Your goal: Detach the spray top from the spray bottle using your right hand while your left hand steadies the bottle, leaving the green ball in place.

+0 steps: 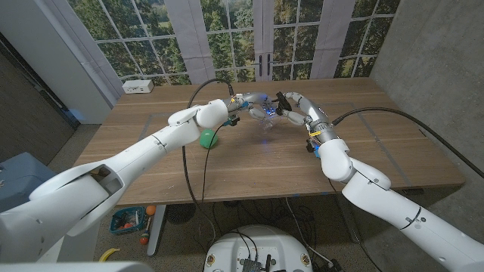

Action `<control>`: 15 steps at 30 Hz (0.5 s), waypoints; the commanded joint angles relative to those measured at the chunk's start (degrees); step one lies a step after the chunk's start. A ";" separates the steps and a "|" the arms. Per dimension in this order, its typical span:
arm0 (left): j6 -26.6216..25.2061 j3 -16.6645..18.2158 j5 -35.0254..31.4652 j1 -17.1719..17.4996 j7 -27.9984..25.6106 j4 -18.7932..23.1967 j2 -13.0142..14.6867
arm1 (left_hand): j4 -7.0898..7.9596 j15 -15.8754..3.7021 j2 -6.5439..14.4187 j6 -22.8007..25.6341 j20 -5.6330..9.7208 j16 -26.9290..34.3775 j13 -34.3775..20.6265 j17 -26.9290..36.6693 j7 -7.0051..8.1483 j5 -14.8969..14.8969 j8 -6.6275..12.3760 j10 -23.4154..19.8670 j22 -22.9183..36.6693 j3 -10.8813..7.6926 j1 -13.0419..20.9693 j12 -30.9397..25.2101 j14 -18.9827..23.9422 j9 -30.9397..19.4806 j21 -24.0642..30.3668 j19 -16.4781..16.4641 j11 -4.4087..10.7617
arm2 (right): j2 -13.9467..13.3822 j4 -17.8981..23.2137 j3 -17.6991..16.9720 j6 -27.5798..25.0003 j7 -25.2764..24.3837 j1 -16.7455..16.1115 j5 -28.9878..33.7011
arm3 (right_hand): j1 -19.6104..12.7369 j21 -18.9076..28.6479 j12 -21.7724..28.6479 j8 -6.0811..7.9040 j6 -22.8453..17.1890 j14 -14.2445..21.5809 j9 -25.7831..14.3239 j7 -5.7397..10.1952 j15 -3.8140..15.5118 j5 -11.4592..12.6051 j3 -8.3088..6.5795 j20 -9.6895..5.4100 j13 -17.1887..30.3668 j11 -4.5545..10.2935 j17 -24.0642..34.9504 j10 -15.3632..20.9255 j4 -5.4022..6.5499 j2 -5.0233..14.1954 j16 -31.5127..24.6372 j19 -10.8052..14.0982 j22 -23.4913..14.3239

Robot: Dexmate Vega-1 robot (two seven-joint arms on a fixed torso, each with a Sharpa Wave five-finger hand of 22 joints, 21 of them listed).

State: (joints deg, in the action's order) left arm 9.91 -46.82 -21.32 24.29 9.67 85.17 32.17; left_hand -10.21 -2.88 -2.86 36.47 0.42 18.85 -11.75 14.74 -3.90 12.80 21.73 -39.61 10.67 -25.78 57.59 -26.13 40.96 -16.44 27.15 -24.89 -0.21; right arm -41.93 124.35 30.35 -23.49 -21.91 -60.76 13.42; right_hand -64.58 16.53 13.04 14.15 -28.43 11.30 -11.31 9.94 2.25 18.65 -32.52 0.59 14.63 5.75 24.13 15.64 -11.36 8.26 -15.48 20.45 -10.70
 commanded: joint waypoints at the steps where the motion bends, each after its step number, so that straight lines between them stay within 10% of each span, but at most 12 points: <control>1: -0.33 -0.23 0.31 -0.46 0.71 -0.57 -0.06 | 0.27 -10.79 11.87 10.27 0.42 -0.12 -17.07 0.07 5.58 0.27 6.99 -16.45 0.17 -0.46 11.14 -1.23 0.82 -3.74 0.41 -0.16 11.25 | 0.98 -0.31 -1.62 3.66 -2.79 -1.46 -0.29 | -6.60 0.39 0.59 1.41 -5.99 0.56 -0.47 1.96 5.50 2.11 -1.06 -1.14 0.17 1.44 0.94 0.66 0.17 0.98 -0.85 -0.51 -0.43; 9: -0.10 -0.31 0.78 -0.69 0.89 -1.22 -0.26 | 0.25 -10.86 11.88 10.19 0.42 -0.15 -17.28 0.10 5.51 0.27 7.02 -16.50 0.16 -0.44 11.10 -1.16 0.91 -3.84 0.44 -0.13 11.25 | 0.74 -0.52 -5.80 9.12 0.44 -3.26 -9.19 | -11.12 1.30 0.97 8.19 -20.56 0.98 -3.24 0.94 6.25 5.52 -3.44 -1.96 0.31 2.71 2.04 1.55 1.23 1.59 -0.52 -1.31 -0.99; 12: 0.07 -0.42 0.69 -0.83 0.83 -1.46 -0.32 | 0.25 -10.86 11.90 10.13 0.39 -0.18 -17.34 0.10 5.58 0.28 7.02 -16.46 0.16 -0.46 11.11 -1.12 0.90 -3.88 0.46 -0.13 11.24 | 0.81 -0.60 -5.98 9.02 0.16 -3.36 -9.60 | -10.91 1.77 0.97 7.38 -17.23 1.20 -3.91 1.81 6.22 6.28 -3.61 -2.01 0.36 2.74 2.44 1.68 1.55 1.12 -0.47 -1.19 -1.11; 15: 1.26 -0.27 1.00 -0.78 -0.06 -2.21 -0.51 | 0.27 -10.89 11.93 10.19 0.42 -0.01 -17.46 0.21 5.42 0.27 7.08 -16.60 0.16 -0.38 11.07 -1.12 1.19 -3.93 0.52 -0.21 11.29 | 1.02 -1.18 -5.93 9.54 -0.37 -3.36 -9.71 | -7.13 2.93 1.00 5.91 -14.45 1.78 -3.97 0.81 5.33 5.21 1.29 -1.79 0.47 2.03 4.13 1.81 3.15 -0.36 -1.93 0.03 -1.15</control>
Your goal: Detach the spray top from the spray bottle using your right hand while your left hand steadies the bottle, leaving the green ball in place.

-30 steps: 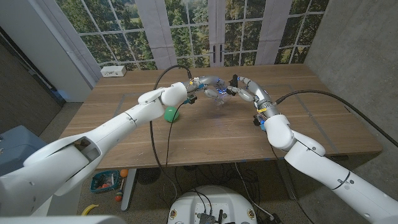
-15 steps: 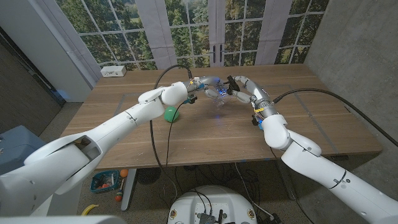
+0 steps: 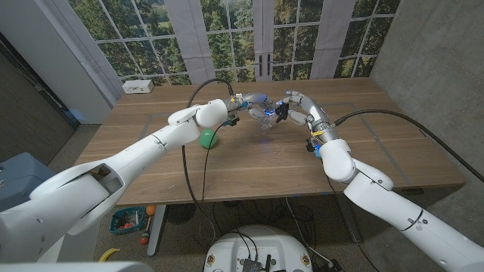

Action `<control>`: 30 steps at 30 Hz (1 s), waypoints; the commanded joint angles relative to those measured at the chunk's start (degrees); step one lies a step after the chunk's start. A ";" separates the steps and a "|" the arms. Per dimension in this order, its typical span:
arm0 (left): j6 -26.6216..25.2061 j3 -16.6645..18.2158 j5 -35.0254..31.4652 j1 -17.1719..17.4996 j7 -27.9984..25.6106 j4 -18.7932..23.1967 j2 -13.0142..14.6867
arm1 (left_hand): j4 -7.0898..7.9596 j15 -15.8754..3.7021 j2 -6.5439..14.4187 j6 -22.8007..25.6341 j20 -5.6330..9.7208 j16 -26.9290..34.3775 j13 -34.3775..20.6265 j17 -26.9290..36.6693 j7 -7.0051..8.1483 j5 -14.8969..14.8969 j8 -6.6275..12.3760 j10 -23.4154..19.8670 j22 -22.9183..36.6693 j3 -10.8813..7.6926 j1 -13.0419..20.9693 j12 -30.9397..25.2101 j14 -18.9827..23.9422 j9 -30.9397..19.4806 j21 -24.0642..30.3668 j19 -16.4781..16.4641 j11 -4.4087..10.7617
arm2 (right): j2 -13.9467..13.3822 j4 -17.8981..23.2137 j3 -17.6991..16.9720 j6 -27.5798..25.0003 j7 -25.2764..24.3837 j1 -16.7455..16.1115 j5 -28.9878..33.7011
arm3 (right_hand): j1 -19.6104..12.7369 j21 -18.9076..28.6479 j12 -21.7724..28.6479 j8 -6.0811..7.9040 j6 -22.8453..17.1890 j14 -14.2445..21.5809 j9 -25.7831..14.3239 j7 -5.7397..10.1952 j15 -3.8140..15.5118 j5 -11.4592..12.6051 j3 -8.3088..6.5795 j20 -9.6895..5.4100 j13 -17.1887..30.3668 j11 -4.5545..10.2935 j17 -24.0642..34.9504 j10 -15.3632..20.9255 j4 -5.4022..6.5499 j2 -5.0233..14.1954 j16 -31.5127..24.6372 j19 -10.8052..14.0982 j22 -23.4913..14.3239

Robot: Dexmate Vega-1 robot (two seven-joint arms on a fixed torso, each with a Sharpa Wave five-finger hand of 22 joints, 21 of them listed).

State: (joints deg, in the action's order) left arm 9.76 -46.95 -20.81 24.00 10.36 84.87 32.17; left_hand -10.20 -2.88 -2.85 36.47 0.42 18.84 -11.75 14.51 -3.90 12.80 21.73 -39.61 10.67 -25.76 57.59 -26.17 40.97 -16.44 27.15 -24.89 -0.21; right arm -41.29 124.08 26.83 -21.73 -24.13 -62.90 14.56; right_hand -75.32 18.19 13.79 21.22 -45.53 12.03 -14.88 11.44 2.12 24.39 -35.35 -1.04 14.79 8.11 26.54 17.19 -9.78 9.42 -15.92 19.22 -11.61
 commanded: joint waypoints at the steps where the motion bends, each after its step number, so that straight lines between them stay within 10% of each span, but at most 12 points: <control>1: 1.82 -0.03 0.64 -0.46 -1.11 -2.17 -0.58 | 0.21 -10.94 11.87 10.40 0.58 0.17 -17.55 0.56 5.30 0.26 7.15 -17.05 0.15 -0.29 11.08 -1.22 1.46 -3.91 0.59 -0.34 11.25 | 0.31 -1.05 -2.42 7.92 2.05 -1.16 -11.10 | 4.53 1.51 0.23 -1.44 3.10 1.05 -0.42 -1.20 5.50 -0.87 5.21 -0.07 0.35 -0.50 2.00 0.22 1.86 -1.82 -1.73 1.60 -0.22; 4: 3.57 0.37 1.65 -0.41 -1.93 -3.36 -0.86 | 0.16 -10.93 11.65 10.90 0.86 0.74 -17.76 0.92 5.21 0.18 7.39 -17.59 0.14 0.07 11.01 -1.32 2.31 -3.96 0.76 -0.67 11.34 | 0.24 -1.58 -2.70 9.08 2.34 -1.18 -12.04 | 6.17 2.29 -0.13 -6.39 12.32 0.51 0.18 -2.06 4.63 -1.87 8.78 0.90 0.66 -1.76 3.13 -1.00 1.08 -1.91 -2.53 1.95 -0.03; 7: 3.80 0.54 1.92 -0.44 -2.19 -3.83 -1.00 | -0.03 -10.96 11.41 11.62 0.93 1.48 -18.02 1.42 4.73 0.14 7.87 -18.65 0.12 0.41 11.21 -1.57 3.40 -4.27 0.89 -0.82 10.99 | 0.37 -2.65 -3.96 12.01 3.78 -1.49 -15.57 | 9.78 2.68 -0.43 -8.30 15.17 1.00 0.64 -4.71 3.05 -1.60 10.19 2.59 0.81 -3.51 2.69 -1.94 2.29 -2.45 -2.15 2.30 0.19; 16: 3.20 0.46 1.59 -0.56 -3.11 -4.84 -1.39 | -0.15 -10.97 11.25 11.67 0.97 2.00 -18.35 1.92 4.56 0.11 8.16 -18.85 0.12 0.73 11.51 -1.46 4.00 -4.74 1.02 -0.91 10.90 | 1.52 -6.87 -6.23 20.33 7.69 -1.72 -24.81 | 22.43 2.85 0.04 -8.97 15.18 0.99 0.90 -9.06 2.16 -2.65 14.84 2.88 1.69 -5.34 4.54 -1.30 9.54 1.24 -3.29 0.26 0.01; 23: 3.60 0.57 1.61 -0.54 -4.14 -5.39 -1.55 | -0.20 -10.97 11.20 11.56 0.86 1.91 -18.53 1.98 4.64 0.12 8.19 -18.71 0.13 0.83 11.73 -1.31 3.73 -4.88 1.11 -0.99 10.95 | 4.34 -10.81 -6.73 27.07 7.59 -1.86 -28.91 | 33.08 2.80 0.08 -9.29 15.96 1.35 0.63 -13.33 -0.79 -5.67 19.26 5.75 2.49 -8.21 5.07 -1.35 13.45 -1.04 -3.57 -1.99 -0.15; 25: 3.78 0.63 1.78 -0.54 -4.27 -5.56 -1.55 | -0.20 -10.97 11.20 11.60 0.86 1.88 -18.58 1.99 4.71 0.13 8.23 -18.72 0.14 0.86 11.78 -1.30 3.67 -4.93 1.13 -1.02 10.84 | 4.55 -9.50 -6.19 24.72 3.79 -2.19 -24.93 | 34.09 2.90 -0.11 -10.02 18.52 1.60 0.67 -12.68 -0.94 -6.82 20.51 6.18 2.62 -8.09 4.93 -1.74 12.53 -3.18 -3.52 -1.81 -0.07; 30: 3.96 0.68 1.93 -0.74 -4.29 -5.89 -1.52 | -0.17 -10.97 11.23 11.61 0.81 1.90 -18.73 2.08 4.63 0.14 8.21 -18.69 0.14 0.95 11.91 -1.21 3.61 -4.91 1.18 -1.00 10.81 | 4.67 -6.51 -4.95 17.09 -0.70 -1.95 -19.57 | 30.71 2.85 -2.08 -11.17 30.60 -0.78 1.56 -12.42 -2.26 -7.80 20.25 8.26 2.99 -8.12 4.55 -7.27 5.71 -5.30 -2.20 -1.91 0.16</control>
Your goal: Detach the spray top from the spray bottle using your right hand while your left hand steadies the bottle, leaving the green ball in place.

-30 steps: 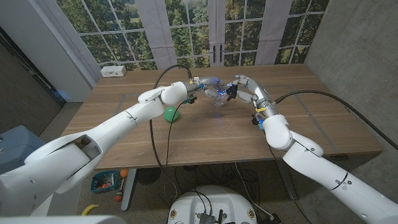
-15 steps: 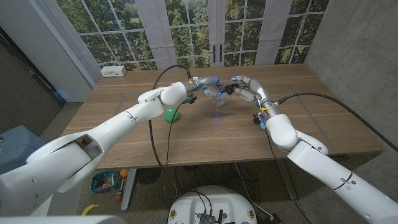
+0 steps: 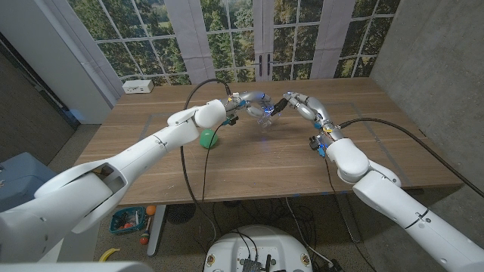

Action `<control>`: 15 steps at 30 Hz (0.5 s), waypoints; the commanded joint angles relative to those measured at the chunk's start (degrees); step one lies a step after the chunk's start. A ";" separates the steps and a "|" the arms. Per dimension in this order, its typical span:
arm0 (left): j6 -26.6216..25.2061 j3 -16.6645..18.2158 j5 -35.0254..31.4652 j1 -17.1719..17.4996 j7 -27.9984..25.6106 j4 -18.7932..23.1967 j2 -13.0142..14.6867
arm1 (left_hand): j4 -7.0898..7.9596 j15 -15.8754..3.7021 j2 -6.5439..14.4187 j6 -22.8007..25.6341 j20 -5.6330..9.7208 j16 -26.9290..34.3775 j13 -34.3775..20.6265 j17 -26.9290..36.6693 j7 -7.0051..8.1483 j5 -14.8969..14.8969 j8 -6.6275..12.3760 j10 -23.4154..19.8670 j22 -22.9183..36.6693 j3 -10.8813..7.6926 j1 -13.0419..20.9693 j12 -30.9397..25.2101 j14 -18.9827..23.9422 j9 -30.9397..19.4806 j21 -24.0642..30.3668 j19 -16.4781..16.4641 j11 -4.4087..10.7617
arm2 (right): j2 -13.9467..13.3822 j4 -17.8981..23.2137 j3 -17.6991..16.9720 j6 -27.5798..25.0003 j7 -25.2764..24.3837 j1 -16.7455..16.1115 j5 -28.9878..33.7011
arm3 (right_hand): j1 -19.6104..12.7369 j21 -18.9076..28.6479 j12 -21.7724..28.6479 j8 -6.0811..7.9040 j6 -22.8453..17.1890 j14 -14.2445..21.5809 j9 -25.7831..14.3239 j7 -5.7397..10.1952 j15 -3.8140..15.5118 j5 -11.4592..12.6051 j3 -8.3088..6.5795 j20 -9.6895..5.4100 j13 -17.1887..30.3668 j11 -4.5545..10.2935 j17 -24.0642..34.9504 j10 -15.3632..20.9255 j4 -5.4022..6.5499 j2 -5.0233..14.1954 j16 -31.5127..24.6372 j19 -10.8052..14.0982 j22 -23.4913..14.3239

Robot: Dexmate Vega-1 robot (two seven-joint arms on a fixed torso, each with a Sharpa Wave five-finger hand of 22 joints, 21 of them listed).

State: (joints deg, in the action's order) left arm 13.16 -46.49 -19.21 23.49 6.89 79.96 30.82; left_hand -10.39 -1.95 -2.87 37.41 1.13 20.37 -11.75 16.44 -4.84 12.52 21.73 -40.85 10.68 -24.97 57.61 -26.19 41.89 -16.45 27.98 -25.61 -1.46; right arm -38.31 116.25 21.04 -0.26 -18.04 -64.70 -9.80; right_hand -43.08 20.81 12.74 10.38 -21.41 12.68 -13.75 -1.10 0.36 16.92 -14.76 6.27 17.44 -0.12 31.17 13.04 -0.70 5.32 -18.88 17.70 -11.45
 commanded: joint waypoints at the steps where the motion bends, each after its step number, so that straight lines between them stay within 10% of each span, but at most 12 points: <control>1: 0.47 0.20 0.27 -0.27 -0.86 -1.02 -0.17 | 0.02 -11.90 11.24 10.66 0.10 0.34 -18.77 0.15 5.64 0.41 8.19 -17.43 0.14 0.18 11.92 -1.17 2.65 -4.89 0.36 -0.29 12.00 | 1.83 2.19 0.89 -6.71 -7.29 -0.07 4.90 | -1.81 -0.15 -1.17 -0.39 8.24 -2.25 0.58 0.11 -0.68 -0.43 -0.39 1.30 0.39 -0.07 -0.10 -3.92 -4.03 -1.25 1.13 -1.31 0.02; 7: 1.29 0.15 0.36 -0.60 -1.38 -1.93 -0.47 | 0.05 -11.89 11.26 10.67 0.09 0.31 -18.92 0.19 5.65 0.43 8.20 -17.51 0.14 0.27 12.04 -1.12 2.55 -4.93 0.41 -0.27 12.04 | 3.81 6.92 3.23 -19.30 -13.59 0.42 10.35 | 0.04 -0.74 -1.11 0.90 8.66 -3.75 1.01 -2.08 -2.09 -1.72 0.74 2.55 0.53 -1.37 -0.17 -5.64 -4.55 -2.36 1.91 -2.40 0.12; 15: 2.14 -0.21 0.49 -1.88 -0.98 -3.50 -1.12 | 0.10 -11.89 11.33 10.59 0.11 0.31 -19.14 0.26 5.54 0.44 8.15 -17.36 0.14 0.41 12.18 -0.95 2.52 -4.94 0.47 -0.24 12.10 | -0.14 10.23 4.74 -28.95 -8.02 3.52 9.55 | 0.82 -1.14 -0.95 2.34 4.92 -6.34 1.23 -2.05 -3.25 -2.69 0.98 2.74 0.61 -1.87 -0.26 -6.31 -5.16 -2.30 3.10 -2.85 0.21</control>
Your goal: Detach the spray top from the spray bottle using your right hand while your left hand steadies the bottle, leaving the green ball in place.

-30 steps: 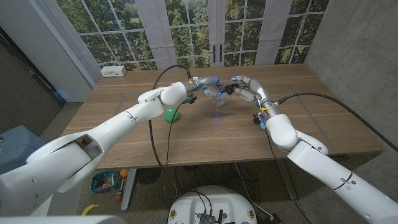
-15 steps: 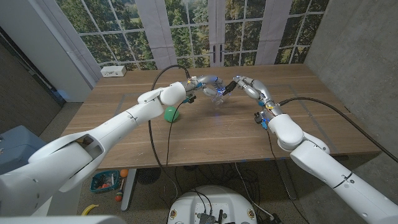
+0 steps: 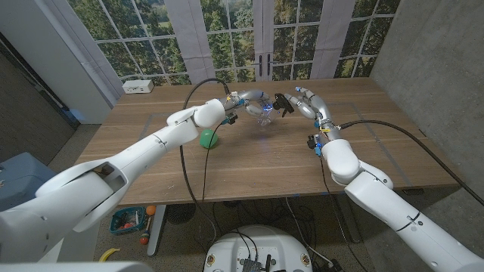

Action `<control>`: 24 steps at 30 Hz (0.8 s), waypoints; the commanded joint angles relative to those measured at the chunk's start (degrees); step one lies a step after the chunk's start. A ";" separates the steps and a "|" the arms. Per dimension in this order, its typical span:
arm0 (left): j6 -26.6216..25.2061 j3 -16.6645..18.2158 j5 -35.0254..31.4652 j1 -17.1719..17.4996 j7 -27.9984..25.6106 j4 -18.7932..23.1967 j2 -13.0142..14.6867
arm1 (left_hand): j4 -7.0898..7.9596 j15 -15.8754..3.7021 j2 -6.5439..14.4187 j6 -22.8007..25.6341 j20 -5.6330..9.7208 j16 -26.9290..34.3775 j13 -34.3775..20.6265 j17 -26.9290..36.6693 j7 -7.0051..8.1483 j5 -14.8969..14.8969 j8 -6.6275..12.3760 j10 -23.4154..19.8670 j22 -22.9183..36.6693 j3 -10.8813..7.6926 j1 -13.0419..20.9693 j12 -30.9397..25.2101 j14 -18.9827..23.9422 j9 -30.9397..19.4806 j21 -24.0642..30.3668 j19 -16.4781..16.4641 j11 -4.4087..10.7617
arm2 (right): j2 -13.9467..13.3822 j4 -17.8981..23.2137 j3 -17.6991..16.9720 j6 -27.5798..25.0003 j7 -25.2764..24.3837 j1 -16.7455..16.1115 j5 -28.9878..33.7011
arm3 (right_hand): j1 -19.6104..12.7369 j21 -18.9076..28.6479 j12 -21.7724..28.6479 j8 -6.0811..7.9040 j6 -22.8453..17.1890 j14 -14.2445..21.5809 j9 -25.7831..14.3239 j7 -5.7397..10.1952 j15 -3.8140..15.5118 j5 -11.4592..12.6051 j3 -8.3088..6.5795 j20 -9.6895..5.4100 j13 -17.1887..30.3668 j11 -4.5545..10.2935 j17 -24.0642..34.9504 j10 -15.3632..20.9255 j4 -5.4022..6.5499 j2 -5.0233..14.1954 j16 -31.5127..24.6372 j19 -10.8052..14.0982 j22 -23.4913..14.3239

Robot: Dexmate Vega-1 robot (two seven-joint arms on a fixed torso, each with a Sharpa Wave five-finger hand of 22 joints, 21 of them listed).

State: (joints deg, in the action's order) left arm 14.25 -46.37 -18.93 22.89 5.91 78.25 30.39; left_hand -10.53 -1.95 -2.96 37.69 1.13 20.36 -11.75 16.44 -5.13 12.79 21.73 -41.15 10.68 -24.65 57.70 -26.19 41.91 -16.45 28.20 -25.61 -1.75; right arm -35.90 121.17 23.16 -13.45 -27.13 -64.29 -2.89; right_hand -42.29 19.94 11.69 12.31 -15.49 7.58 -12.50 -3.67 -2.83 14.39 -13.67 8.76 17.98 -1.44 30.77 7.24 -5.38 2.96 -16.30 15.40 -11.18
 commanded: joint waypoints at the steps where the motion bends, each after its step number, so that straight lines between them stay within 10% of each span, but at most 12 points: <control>1: 1.06 -0.37 0.26 -1.44 0.17 -1.92 -0.77 | 0.23 -11.90 11.43 10.35 0.08 0.29 -19.18 0.26 5.80 0.17 8.16 -17.09 0.14 0.10 12.13 -0.94 2.46 -4.94 0.25 -0.22 12.31 | -3.22 5.64 3.08 -16.74 1.76 3.65 2.89 | -1.11 -0.48 -0.05 0.29 -0.74 -2.10 0.03 0.73 -0.32 -0.09 -0.72 0.26 0.07 -0.74 0.05 -1.30 -1.37 0.53 0.92 -0.89 -0.02; 8: 1.24 -0.79 0.08 -2.07 0.43 -2.54 -1.14 | 0.25 -11.90 11.47 10.37 0.12 0.22 -19.39 0.29 5.90 0.17 8.23 -17.11 0.15 0.22 12.28 -0.86 2.34 -5.08 0.30 -0.17 12.22 | -5.25 6.45 4.84 -19.56 3.60 5.88 3.62 | -8.32 -1.19 -0.10 -0.28 0.67 -3.92 0.24 4.49 0.26 1.34 -4.41 -0.65 0.04 -0.23 -0.55 -3.87 -5.14 2.65 1.96 -1.68 0.11; 14: 1.36 -0.89 0.19 -2.21 0.55 -2.60 -1.21 | 0.29 -11.90 11.53 10.40 0.11 0.23 -19.56 0.34 5.97 0.16 8.20 -17.25 0.15 0.33 12.37 -0.82 2.37 -5.04 0.36 -0.18 12.30 | -4.53 5.92 5.75 -20.37 1.80 6.58 4.54 | -10.79 -1.02 0.34 -0.11 0.33 -3.49 0.29 4.55 0.91 1.76 -5.29 -1.80 -0.03 0.20 -0.88 -3.64 -5.25 2.42 1.91 -0.80 0.17; 24: 2.07 -1.19 0.72 -2.07 1.80 -2.27 -0.97 | 0.32 -11.90 11.54 10.39 0.17 0.20 -19.69 0.38 5.98 0.17 8.19 -17.23 0.14 0.52 12.50 -0.58 2.34 -5.10 0.43 -0.14 12.42 | 1.45 0.94 6.45 -14.84 -8.59 5.61 8.61 | -13.48 1.57 4.50 2.98 -8.83 7.31 -0.53 4.29 6.18 0.78 -4.92 -4.63 0.40 3.10 -0.02 7.43 -3.62 2.63 -3.50 6.26 0.03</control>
State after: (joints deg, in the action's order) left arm 15.71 -47.19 -18.60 20.92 6.61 75.91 29.35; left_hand -10.47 -2.16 -3.80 38.22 1.13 20.35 -11.75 16.71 -5.65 12.78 21.73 -41.66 10.68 -23.95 58.54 -26.41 42.29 -16.45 28.41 -25.61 -2.26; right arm -38.71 125.75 28.51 -31.36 -27.94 -58.67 2.35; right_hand -55.73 20.81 15.49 14.77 -22.98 12.66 -12.61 0.70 1.96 15.52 -18.79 4.68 17.92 1.17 30.19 12.77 -9.49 5.67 -18.56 20.33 -10.92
